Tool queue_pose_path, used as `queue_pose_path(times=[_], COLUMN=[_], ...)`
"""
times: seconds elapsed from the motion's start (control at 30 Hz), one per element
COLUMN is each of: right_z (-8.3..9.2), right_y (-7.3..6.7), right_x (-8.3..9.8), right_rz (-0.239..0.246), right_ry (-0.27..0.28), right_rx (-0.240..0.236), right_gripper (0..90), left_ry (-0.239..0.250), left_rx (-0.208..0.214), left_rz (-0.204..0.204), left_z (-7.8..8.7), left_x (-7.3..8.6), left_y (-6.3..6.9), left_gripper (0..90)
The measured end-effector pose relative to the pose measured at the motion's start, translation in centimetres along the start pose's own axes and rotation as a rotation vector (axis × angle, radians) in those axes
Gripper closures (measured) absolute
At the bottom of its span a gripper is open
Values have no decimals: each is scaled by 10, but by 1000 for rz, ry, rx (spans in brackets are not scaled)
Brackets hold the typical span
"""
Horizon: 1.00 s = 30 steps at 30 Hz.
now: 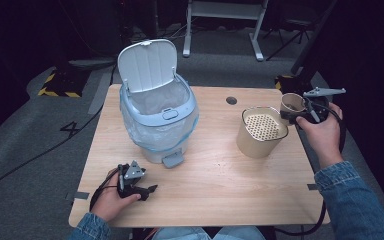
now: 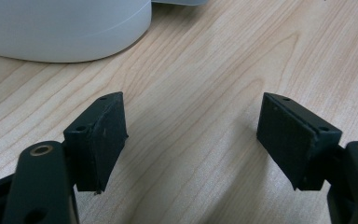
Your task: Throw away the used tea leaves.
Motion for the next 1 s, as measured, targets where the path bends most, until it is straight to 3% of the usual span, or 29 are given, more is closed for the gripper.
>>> queue_pose_path(times=[0.23,0.57,0.83,1.0], right_z=[-3,-8,-9,-10], right_y=[3,4,1,-2], right_x=[3,5,2,0], right_rz=[55,274,415,549], right_ry=[-35,-84,-123,-164], right_rx=[28,136,197,246], right_gripper=[341,342,344,345], left_ry=[0,0,0,1], left_rx=[-2,-1,-2,-2], left_rz=[2,4,3,3], left_z=[0,0,0,0], left_x=[0,0,0,0], left_y=[1,1,0,0], left_gripper=[245,245,245,245])
Point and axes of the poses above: each handheld gripper's, and its own axes: z roughly backward along the jaws, x roughly out of its underside, y roughly to its right, the point moved 6 cm from there along -z, roughly forward along the jaws, and after that the axes turned 7 degrees about y, right-handed, at the moved point
